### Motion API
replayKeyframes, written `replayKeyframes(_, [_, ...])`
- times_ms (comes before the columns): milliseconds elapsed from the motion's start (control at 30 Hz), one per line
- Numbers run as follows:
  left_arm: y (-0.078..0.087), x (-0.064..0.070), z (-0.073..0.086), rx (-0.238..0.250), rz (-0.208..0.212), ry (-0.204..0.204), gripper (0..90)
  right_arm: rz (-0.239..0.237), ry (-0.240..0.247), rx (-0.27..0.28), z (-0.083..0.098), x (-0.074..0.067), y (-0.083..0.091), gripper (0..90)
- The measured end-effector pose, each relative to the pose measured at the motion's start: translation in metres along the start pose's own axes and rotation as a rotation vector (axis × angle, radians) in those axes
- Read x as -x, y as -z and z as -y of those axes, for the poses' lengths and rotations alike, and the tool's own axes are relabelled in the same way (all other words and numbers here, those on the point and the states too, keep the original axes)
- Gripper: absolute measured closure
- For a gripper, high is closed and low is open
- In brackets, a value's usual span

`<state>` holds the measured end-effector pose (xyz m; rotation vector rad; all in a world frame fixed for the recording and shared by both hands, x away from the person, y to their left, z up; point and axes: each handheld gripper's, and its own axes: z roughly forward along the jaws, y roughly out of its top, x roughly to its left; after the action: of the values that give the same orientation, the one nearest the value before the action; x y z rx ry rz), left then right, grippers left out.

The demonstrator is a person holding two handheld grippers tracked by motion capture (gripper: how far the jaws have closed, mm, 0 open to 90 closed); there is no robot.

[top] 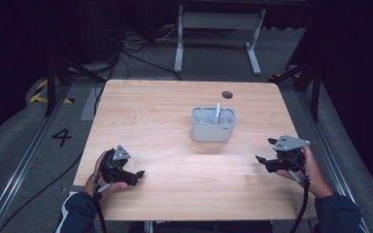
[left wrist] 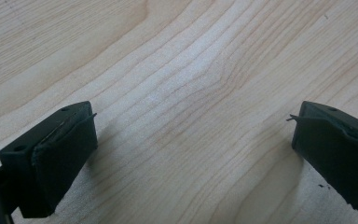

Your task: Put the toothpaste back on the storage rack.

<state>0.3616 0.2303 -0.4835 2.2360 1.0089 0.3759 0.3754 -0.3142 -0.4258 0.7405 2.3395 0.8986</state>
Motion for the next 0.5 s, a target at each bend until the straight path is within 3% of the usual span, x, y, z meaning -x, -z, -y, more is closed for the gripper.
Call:
replayKeyframes(167, [0.0, 0.0, 0.0, 0.0, 0.0, 0.001, 0.4, -0.005, -0.043, -0.016, 0.025, 0.001, -0.002, 21.7])
replayKeyframes(267, [0.0, 0.0, 0.0, -0.001, 0.002, 0.003, 0.4, -0.014, -0.094, -0.022, 0.04, 0.002, -0.003, 21.3])
replayKeyframes(500, [-0.001, -0.001, -0.001, -0.003, 0.009, -0.012, 0.3, -0.037, -0.158, -0.078, 0.065, 0.0, -0.005, 20.3])
